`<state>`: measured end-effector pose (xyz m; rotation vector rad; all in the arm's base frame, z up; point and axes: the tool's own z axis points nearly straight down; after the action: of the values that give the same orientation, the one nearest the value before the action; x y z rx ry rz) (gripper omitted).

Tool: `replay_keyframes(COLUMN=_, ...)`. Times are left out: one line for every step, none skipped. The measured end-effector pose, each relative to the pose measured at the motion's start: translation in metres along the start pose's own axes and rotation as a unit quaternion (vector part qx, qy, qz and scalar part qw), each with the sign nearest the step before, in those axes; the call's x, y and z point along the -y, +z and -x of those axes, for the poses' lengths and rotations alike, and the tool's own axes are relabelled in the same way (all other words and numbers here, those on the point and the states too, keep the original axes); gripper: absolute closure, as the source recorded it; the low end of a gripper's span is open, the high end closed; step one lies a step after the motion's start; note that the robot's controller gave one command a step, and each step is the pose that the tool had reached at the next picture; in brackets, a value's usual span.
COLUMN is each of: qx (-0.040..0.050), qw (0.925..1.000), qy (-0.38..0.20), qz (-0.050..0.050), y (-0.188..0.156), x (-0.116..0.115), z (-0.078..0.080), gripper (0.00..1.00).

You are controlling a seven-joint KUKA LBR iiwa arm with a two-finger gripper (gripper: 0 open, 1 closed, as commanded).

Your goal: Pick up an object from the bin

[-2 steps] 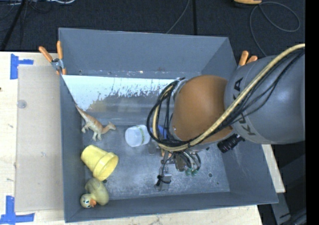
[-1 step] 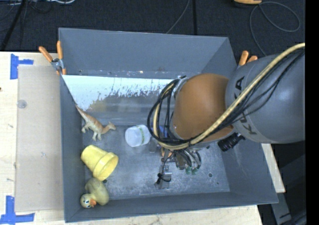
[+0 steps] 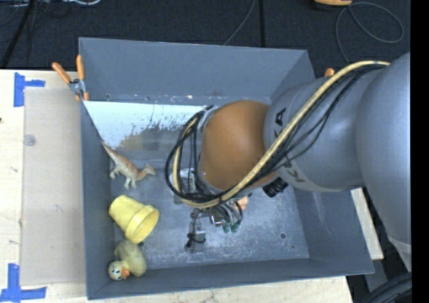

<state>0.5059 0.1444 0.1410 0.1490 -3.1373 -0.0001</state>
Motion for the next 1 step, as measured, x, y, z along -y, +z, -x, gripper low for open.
replay_keyframes(qx=-0.0019, qw=0.9999, qy=-0.017, qz=0.0, y=-0.006, x=-0.0732, z=-0.0015, gripper=0.0)
